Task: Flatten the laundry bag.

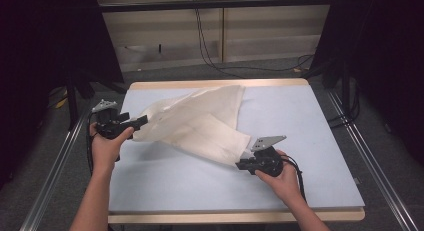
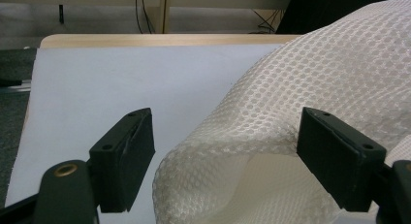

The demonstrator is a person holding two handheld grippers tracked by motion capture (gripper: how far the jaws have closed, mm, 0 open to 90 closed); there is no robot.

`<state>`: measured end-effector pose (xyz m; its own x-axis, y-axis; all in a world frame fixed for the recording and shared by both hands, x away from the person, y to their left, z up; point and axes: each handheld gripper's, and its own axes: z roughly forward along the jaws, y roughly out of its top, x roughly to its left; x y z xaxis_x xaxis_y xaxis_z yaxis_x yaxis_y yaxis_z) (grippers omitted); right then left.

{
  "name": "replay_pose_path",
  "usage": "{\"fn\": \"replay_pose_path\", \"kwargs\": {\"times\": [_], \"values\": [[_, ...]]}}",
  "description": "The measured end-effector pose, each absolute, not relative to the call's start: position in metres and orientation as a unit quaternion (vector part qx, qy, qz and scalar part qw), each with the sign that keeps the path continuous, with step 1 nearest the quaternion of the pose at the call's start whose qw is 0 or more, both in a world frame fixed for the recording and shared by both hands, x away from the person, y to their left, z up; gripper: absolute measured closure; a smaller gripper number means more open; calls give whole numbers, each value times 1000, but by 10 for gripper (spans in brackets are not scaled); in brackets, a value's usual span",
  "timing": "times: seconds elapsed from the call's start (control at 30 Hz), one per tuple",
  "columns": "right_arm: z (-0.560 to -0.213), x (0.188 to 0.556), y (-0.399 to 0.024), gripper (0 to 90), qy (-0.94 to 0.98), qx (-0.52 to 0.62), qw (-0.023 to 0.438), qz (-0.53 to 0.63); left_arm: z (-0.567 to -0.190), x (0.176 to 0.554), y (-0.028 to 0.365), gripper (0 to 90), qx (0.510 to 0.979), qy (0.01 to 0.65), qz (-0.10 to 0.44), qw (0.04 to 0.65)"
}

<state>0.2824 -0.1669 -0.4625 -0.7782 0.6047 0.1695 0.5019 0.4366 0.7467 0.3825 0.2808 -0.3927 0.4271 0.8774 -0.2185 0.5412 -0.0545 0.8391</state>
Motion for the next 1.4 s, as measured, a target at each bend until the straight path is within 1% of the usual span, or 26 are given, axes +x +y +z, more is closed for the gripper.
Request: {"fn": "replay_pose_path", "kwargs": {"times": [0.17, 0.33, 0.57, 0.9, 1.1, 1.4], "values": [[-463, 283, -168, 832, 845, 327, 61, 420, -393, 385, 284, 198, 704, 498, 180, 472], [-463, 283, -168, 832, 844, 328, 61, 420, -392, 387, 288, 136, 710, 495, 174, 469], [-463, 283, -168, 832, 844, 328, 64, 419, -389, 387, 290, 126, 711, 490, 177, 473], [-463, 284, -168, 831, 844, 329, 66, 419, -385, 386, 291, 120, 724, 485, 186, 454], [-463, 284, -167, 831, 845, 328, 67, 417, -391, 383, 289, 120, 733, 481, 173, 449], [-464, 284, -165, 827, 844, 330, 67, 416, -404, 376, 269, 123, 753, 463, 156, 441]]}}
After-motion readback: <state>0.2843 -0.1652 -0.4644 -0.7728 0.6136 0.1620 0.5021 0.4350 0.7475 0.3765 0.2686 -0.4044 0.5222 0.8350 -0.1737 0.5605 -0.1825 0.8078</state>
